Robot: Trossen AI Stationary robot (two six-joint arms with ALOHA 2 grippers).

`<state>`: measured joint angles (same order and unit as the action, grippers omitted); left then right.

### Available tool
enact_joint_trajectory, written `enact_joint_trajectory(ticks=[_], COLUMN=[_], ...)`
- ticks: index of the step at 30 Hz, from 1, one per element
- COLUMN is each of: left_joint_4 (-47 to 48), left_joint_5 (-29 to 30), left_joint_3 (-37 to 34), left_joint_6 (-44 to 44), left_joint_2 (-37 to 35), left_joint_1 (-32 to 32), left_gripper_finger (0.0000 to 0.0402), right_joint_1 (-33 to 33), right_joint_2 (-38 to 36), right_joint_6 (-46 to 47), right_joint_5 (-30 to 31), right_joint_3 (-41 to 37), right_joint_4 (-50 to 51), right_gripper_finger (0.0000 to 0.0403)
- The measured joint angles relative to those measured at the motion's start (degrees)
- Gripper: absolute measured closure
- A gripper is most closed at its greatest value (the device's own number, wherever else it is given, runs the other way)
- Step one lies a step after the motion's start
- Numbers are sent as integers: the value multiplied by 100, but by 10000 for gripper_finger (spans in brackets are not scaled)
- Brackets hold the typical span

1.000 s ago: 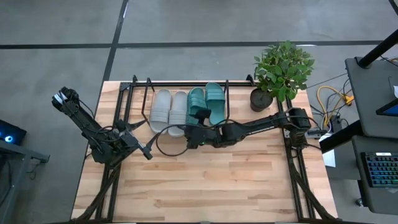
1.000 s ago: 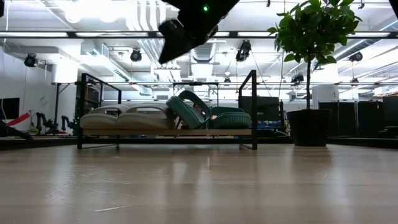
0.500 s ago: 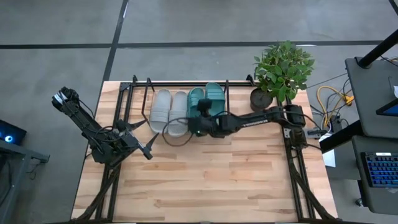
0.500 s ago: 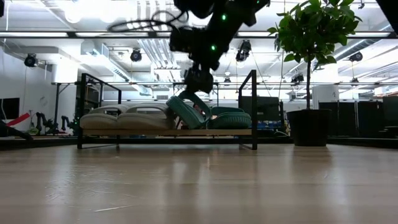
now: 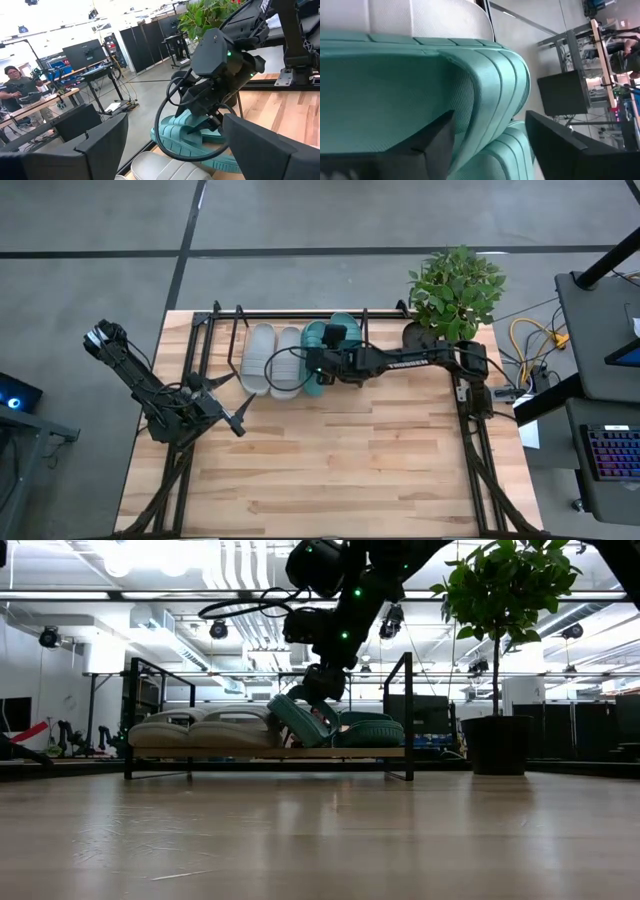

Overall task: Pick and place slides into the shelf
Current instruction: Put the left green slide on the shelf

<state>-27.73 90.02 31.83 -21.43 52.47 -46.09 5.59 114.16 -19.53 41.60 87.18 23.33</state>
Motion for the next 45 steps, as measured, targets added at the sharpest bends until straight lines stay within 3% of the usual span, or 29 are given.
enact_joint_trajectory(ticks=[13,22,36,45], left_joint_4=[1,1,1,1], left_joint_5=[0,0,0,0], left_joint_3=[0,0,0,0], left_joint_6=[0,-1,-1,0], left_joint_2=[1,-1,0,0], left_joint_1=[0,0,1,0], left_gripper_finger=[93,93,93,93], right_joint_1=[8,5,-118,-55], right_joint_2=[7,5,-10,-12], right_joint_6=[90,0,-360,-407], right_joint_5=[-15,42,946,947], right_joint_3=[0,0,160,164], right_joint_4=[2,2,33,-114], right_gripper_finger=[382,390,392,392])
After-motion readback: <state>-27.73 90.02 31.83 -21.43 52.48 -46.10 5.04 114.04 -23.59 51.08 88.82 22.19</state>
